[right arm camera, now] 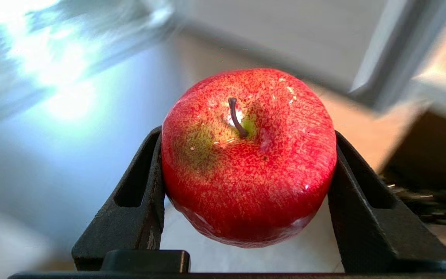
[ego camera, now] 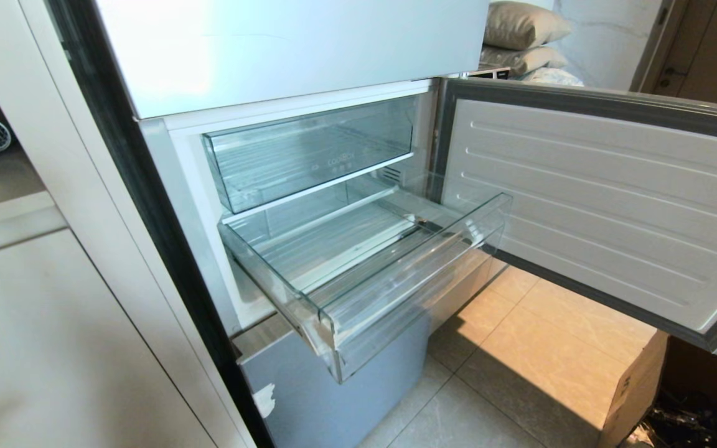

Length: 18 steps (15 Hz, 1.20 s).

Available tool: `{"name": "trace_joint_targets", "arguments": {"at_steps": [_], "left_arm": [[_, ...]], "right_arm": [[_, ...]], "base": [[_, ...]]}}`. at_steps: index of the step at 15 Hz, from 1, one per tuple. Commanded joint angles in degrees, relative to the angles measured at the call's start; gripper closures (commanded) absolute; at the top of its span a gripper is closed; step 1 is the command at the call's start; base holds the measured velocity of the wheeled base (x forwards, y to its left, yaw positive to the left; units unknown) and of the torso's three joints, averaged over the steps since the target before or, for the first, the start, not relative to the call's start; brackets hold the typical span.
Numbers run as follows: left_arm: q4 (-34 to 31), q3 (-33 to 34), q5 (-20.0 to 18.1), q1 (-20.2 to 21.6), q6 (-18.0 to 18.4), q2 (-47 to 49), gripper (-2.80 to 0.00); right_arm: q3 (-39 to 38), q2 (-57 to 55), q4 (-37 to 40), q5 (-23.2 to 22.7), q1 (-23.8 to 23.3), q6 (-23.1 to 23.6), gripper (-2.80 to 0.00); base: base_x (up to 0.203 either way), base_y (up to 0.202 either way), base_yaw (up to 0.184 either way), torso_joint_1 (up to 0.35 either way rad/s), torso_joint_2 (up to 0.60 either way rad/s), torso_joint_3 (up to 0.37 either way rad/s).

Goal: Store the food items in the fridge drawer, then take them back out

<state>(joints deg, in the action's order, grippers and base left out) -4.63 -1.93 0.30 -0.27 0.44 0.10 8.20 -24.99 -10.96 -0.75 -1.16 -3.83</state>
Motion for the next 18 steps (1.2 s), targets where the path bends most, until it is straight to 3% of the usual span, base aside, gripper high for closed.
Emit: {"name": "trace_joint_targets", "arguments": {"at_steps": [1, 4, 9, 11, 18], "left_arm": [[-0.03, -0.01, 0.05, 0.0, 0.0, 0.08, 0.0], [-0.03, -0.01, 0.05, 0.0, 0.0, 0.08, 0.0], [-0.03, -0.01, 0.05, 0.0, 0.0, 0.08, 0.0], [-0.03, -0.01, -0.04, 0.0, 0.0, 0.08, 0.0], [-0.03, -0.01, 0.05, 0.0, 0.0, 0.08, 0.0]], "right_arm": [[-3.8, 4.27, 0.39, -2.23, 1.16, 0.75, 0.0], [-7.97, 10.93, 3.41, -4.67, 0.93, 4.24, 0.0], [-7.86, 22.32, 7.67, -3.65, 1.2, 6.36, 0.0], [-8.08, 24.82, 11.18, -1.06, 1.23, 12.26, 0.0], [-8.2, 24.99, 11.13, -0.66, 1.24, 10.59, 0.0]], "base": [[0.0, 0.0, 0.0, 0.0, 0.0, 0.0], [0.0, 0.0, 0.0, 0.0, 0.0, 0.0], [0.0, 0.0, 0.0, 0.0, 0.0, 0.0], [0.0, 0.0, 0.0, 0.0, 0.0, 0.0], [0.0, 0.0, 0.0, 0.0, 0.0, 0.0]]}}
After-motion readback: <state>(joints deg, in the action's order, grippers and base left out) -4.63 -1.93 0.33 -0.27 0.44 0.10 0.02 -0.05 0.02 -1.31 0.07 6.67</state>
